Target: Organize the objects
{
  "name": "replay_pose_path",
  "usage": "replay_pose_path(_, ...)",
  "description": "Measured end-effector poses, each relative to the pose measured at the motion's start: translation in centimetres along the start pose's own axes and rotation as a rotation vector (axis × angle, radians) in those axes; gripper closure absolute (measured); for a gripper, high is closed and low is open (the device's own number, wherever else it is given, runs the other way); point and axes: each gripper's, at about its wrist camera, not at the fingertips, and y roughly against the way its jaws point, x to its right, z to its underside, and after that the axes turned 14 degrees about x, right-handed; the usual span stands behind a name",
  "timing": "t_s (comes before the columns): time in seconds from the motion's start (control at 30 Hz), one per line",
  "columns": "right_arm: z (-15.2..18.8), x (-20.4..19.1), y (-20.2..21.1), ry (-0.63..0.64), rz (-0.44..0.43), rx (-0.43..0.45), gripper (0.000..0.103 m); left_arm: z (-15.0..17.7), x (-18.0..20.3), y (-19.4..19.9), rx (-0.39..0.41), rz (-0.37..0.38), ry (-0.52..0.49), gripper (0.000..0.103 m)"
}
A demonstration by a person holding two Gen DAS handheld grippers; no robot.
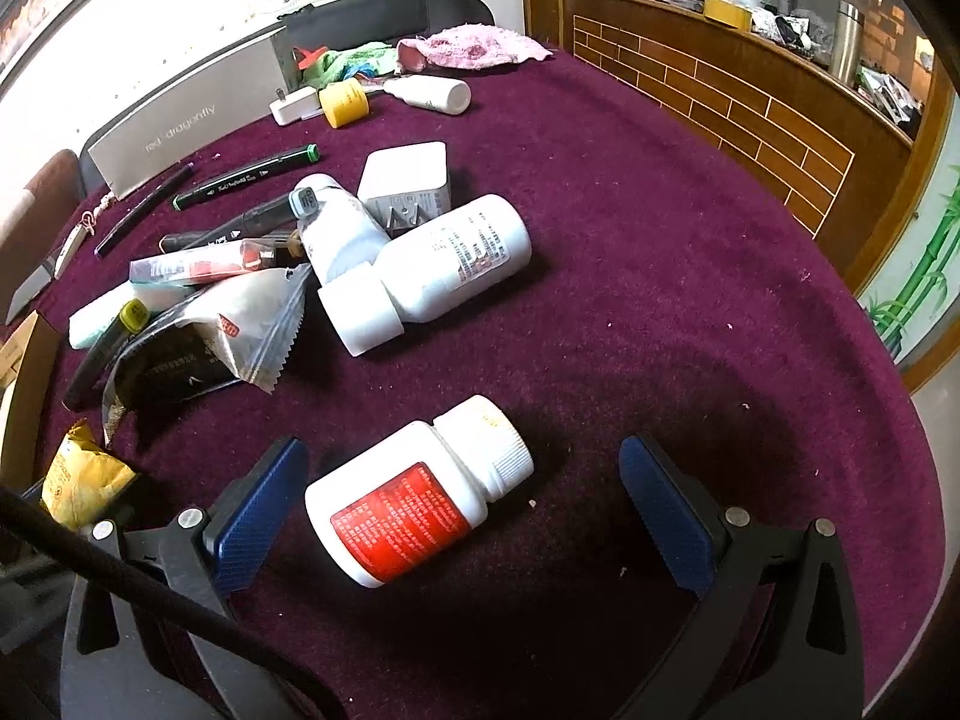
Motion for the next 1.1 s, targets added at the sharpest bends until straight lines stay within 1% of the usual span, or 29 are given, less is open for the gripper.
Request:
replay_pose_path(0.1,0.1,0.1,0.0,-0.003,-0.002,0.003,0.0,-0.1,-0.1,-0.1,-0.004,-0.006,0.014,0.002)
replay_pose_path(0.47,0.0,-0.2,-0.2,0.018,0.018,-0.004,0.0,-0.1,0.1,-0.2,-0.006,-0.033,0.027,0.002)
replay_pose_path(0.57,0.1,-0.4,-0.2,0.027,0.028,-0.007,0.0,0.0,0.1,0.0,-0.014,-0.029,0.021,0.002)
replay_pose_path(0.6,0.1,-0.4,-0.2,0.03,0.03,-0.008,0.0,0.1,0.1,0.0,-0.014,-0.027,0.02,0.003)
replay_pose_path(0.67,0.2,-0.6,-0.3,0.041,0.04,-0.012,0.0,0.1,0.1,0.3,-0.005,-0.005,0.017,0.009)
replay_pose_path(0.7,0.2,-0.8,-0.4,0.055,0.05,-0.018,0.0,0.1,0.0,0.5,0.002,0.003,0.018,0.015)
replay_pose_path(0.73,0.2,-0.9,-0.4,0.067,0.058,-0.021,0.0,0.1,-0.1,0.7,0.007,0.011,0.023,0.025)
replay_pose_path(0.8,0.3,-0.8,-0.3,0.066,0.055,-0.022,0.0,0.1,-0.6,1.4,0.015,0.043,0.042,0.035)
replay_pose_path(0.83,0.3,-0.8,-0.3,0.074,0.052,-0.026,0.0,0.2,-0.9,1.9,0.011,0.07,0.057,0.035)
replay_pose_path(0.9,0.3,-0.6,-0.2,0.09,0.023,-0.045,0.001,0.4,-1.4,3.0,0.024,0.094,0.07,0.035)
replay_pose_path(0.93,0.3,-0.4,0.1,0.088,0.011,-0.046,0.004,0.5,-1.8,3.8,0.041,0.105,0.072,0.035)
replay_pose_path(0.97,0.2,0.3,0.8,0.062,-0.014,-0.029,0.01,0.6,-2.2,4.8,0.061,0.114,0.078,0.035)
replay_pose_path(1.0,0.1,0.9,1.4,0.034,-0.039,-0.014,0.01,0.5,-2.8,5.6,0.076,0.122,0.091,0.035)
replay_pose_path(1.1,-1.1,2.4,4.1,-0.004,-0.061,0.057,0.01,0.4,-5.0,7.7,0.11,0.172,0.171,0.035)
